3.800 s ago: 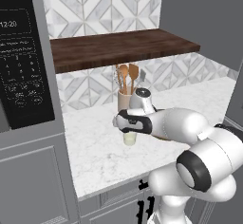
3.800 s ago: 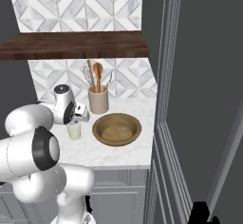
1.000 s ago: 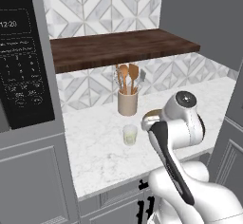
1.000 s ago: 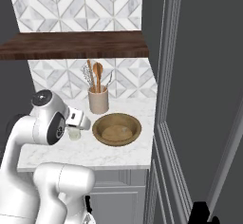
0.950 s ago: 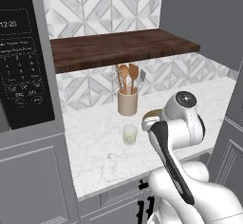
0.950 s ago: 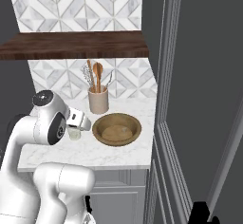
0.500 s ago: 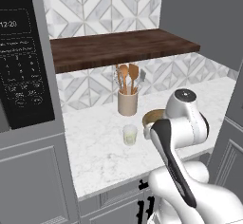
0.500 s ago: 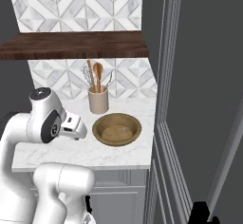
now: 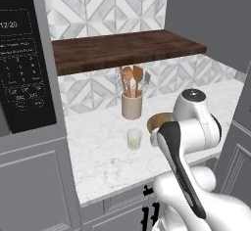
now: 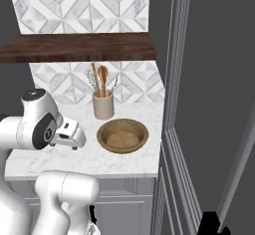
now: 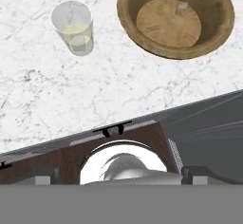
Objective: Grab a lemon wedge from the fridge and one ice cube from the ice bowl, and put them in the glass of lemonade.
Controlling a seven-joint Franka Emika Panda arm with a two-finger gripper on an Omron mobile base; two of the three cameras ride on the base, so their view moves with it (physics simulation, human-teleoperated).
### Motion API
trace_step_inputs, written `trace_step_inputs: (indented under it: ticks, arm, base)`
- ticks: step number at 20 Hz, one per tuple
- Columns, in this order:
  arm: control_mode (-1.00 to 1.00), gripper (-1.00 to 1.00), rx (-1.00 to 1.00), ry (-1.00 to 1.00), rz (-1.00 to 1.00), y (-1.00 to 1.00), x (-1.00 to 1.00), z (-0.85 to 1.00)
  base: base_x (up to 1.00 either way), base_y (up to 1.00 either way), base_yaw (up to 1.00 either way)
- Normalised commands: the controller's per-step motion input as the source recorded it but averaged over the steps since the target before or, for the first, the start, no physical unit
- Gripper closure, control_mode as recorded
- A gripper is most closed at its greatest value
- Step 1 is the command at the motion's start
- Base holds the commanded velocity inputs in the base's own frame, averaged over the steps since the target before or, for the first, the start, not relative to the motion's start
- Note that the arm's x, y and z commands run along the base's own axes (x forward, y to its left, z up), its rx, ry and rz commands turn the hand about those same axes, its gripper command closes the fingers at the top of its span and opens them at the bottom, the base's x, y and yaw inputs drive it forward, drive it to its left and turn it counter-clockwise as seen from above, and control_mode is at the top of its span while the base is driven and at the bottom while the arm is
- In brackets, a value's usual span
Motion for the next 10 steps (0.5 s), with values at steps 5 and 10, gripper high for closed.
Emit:
trace_step_inputs:
  ticks: [5,10]
  arm:
    - [-1.00,-1.00,0.00,-0.02,0.00,-0.01,0.00,0.00]
    - [1.00,-1.00,0.00,0.00,0.00,0.00,-0.02,0.00]
  base:
    - [0.00,0.00,0.00]
    - [-0.21,-0.04,0.00]
